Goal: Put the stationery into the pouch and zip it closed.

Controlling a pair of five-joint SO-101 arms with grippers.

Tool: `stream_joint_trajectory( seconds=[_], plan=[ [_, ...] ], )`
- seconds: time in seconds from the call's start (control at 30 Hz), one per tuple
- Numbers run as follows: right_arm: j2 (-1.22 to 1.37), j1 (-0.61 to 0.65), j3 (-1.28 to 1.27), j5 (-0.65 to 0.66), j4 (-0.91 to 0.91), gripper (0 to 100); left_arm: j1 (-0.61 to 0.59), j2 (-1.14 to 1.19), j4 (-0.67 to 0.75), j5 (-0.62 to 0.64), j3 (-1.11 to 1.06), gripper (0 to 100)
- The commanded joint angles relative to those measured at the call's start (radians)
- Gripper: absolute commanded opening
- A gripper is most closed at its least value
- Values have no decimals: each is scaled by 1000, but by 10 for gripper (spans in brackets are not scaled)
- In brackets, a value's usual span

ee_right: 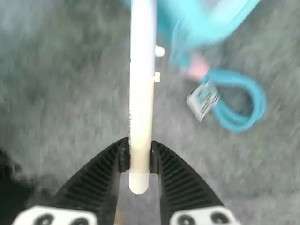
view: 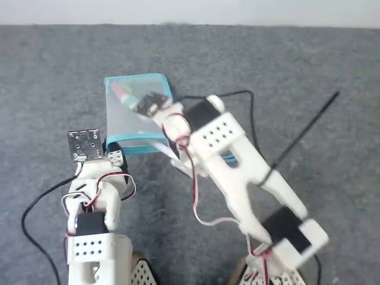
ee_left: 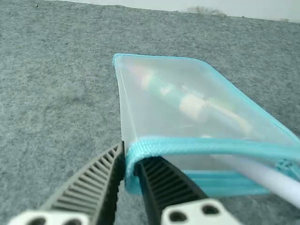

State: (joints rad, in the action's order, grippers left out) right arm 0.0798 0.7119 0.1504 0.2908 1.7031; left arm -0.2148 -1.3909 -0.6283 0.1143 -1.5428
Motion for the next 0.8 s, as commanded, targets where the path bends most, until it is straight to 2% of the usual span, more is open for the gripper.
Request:
stream_joint_trajectory(
  seconds=[0.0, 0.3, 0.4, 0.47, 0.63, 0.77],
  plan=[
    [88, 8, 193, -41, -45, 6, 32, -12, 32, -3, 51, 13],
    [371, 93, 548, -69, -50, 6, 43, -12, 34, -28, 47, 13],
    [423, 105, 646, -115, -44, 7, 43, -12, 34, -28, 47, 13],
    [446, 102, 681, -118, -41, 39, 43, -12, 34, -28, 47, 13],
    [453, 99, 694, -120, -45, 196, 43, -12, 34, -29, 47, 13],
    [406, 31, 758, -121, 31, 188, 43, -12, 34, -29, 44, 13]
  ],
)
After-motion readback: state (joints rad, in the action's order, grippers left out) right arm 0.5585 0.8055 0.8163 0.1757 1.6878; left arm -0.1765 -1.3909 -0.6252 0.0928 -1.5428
